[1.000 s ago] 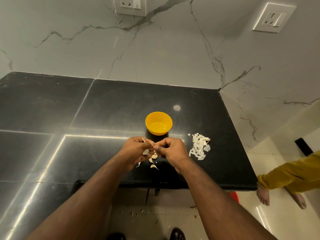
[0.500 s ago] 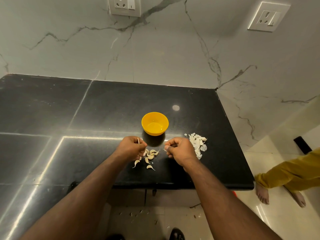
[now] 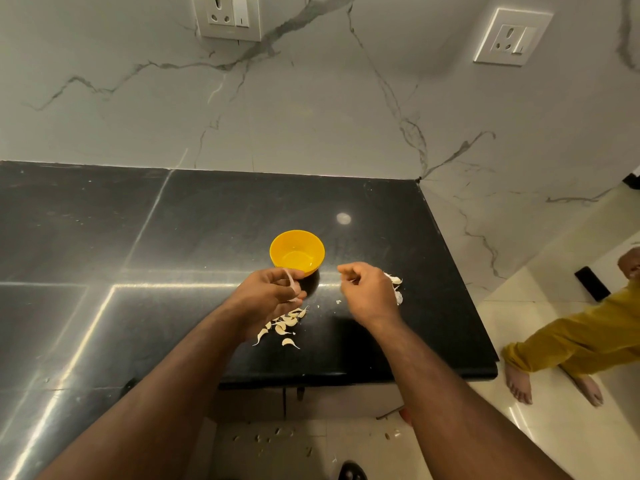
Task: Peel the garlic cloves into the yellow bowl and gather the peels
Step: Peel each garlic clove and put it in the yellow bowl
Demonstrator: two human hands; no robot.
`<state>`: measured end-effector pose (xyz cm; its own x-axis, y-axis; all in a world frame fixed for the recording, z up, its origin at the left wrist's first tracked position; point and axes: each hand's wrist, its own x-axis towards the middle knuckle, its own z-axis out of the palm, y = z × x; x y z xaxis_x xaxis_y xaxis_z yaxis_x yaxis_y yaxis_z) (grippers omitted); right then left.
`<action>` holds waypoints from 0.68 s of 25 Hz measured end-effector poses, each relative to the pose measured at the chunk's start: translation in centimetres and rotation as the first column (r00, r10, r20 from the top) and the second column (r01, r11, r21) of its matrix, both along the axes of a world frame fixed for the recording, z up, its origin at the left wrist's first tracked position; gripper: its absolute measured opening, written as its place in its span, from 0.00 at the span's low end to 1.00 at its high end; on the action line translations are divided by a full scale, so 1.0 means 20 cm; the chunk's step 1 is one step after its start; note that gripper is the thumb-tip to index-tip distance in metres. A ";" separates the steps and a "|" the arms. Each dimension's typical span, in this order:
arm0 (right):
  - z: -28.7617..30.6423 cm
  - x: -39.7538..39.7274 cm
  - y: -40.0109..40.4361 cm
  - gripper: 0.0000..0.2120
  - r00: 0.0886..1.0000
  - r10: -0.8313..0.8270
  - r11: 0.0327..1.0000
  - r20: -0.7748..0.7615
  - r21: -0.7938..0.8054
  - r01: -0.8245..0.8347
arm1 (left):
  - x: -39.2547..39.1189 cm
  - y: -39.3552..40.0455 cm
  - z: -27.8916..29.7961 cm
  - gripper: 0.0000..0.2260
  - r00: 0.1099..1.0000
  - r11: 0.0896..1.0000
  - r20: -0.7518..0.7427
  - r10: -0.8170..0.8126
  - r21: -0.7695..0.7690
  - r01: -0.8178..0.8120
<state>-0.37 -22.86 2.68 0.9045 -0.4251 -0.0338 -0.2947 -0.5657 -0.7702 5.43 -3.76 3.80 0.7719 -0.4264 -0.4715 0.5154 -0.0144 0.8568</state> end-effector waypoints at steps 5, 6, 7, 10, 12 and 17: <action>0.02 -0.01 0.16 0.06 0.990 0.139 0.930 0.032 0.339 -0.141 | 0.01 -0.01 -0.03 0.12 1.000 0.999 0.004 0.014 -0.033 -0.014; 0.02 -0.01 0.17 0.05 0.989 0.144 0.928 0.039 0.341 -0.148 | 0.01 -0.01 -0.03 0.11 1.000 0.999 -0.003 0.017 -0.043 -0.017; 0.02 -0.01 0.18 0.05 0.989 0.143 0.930 0.044 0.336 -0.150 | 0.01 -0.01 -0.04 0.11 1.000 0.998 -0.013 0.025 -0.053 -0.025; 0.01 -0.01 0.19 0.06 0.988 0.149 0.937 0.049 0.312 -0.157 | 0.00 0.00 -0.03 0.10 0.998 0.993 -0.041 0.047 -0.102 -0.051; 0.01 0.00 0.19 0.06 0.985 0.170 0.941 0.027 0.291 -0.170 | 0.00 0.00 -0.03 0.09 0.998 0.991 -0.043 0.050 -0.125 -0.055; 0.02 0.01 0.20 0.05 0.992 0.125 0.949 0.027 0.289 -0.127 | 0.00 -0.01 -0.03 0.05 0.999 0.996 -0.007 0.053 -0.073 -0.054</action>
